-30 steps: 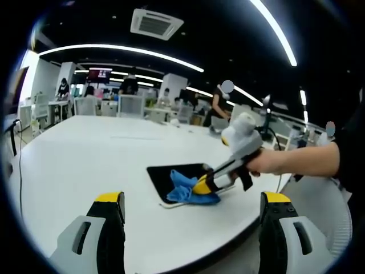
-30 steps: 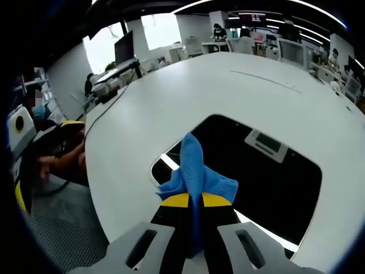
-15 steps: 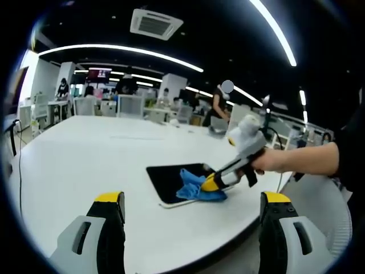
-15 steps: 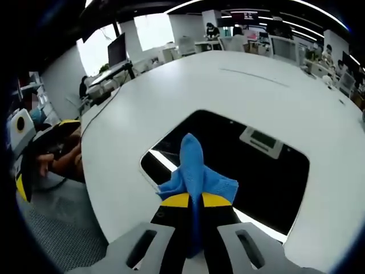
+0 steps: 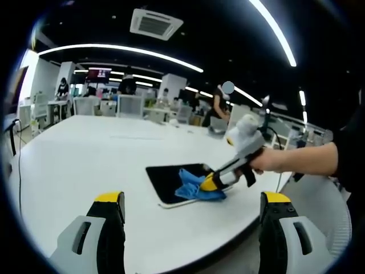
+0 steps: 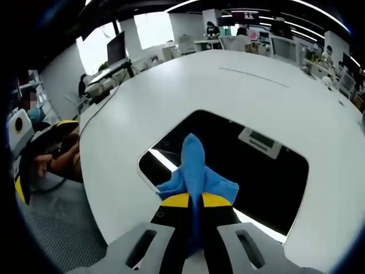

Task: Wipe the mirror surface with the cleaning cloth until all visible marks leave the cleaned area.

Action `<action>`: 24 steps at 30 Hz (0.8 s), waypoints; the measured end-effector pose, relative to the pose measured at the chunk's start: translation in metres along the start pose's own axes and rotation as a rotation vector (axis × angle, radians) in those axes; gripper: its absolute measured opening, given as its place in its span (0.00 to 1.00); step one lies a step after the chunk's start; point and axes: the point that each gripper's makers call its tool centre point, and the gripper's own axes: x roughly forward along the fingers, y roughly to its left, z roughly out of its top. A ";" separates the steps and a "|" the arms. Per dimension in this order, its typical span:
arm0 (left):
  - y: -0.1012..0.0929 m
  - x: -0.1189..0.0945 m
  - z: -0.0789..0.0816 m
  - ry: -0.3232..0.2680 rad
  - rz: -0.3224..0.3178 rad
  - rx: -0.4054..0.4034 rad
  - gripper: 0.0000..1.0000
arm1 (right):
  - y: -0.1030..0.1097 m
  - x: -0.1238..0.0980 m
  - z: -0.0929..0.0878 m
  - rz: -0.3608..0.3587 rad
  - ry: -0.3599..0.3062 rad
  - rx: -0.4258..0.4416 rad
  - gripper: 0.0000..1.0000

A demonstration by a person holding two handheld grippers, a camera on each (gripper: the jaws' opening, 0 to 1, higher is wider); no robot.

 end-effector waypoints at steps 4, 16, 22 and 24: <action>0.000 0.000 0.000 -0.001 0.000 -0.001 0.99 | -0.002 0.003 0.004 -0.002 0.005 -0.010 0.00; -0.001 0.001 0.000 -0.001 -0.008 -0.001 0.98 | -0.010 0.013 0.017 -0.022 0.016 -0.046 0.00; -0.001 0.001 0.001 -0.003 -0.006 -0.002 0.98 | -0.017 0.016 0.021 -0.023 0.012 -0.048 0.00; -0.001 0.001 0.001 -0.004 -0.004 -0.005 0.98 | -0.018 0.017 0.023 -0.024 0.011 -0.049 0.00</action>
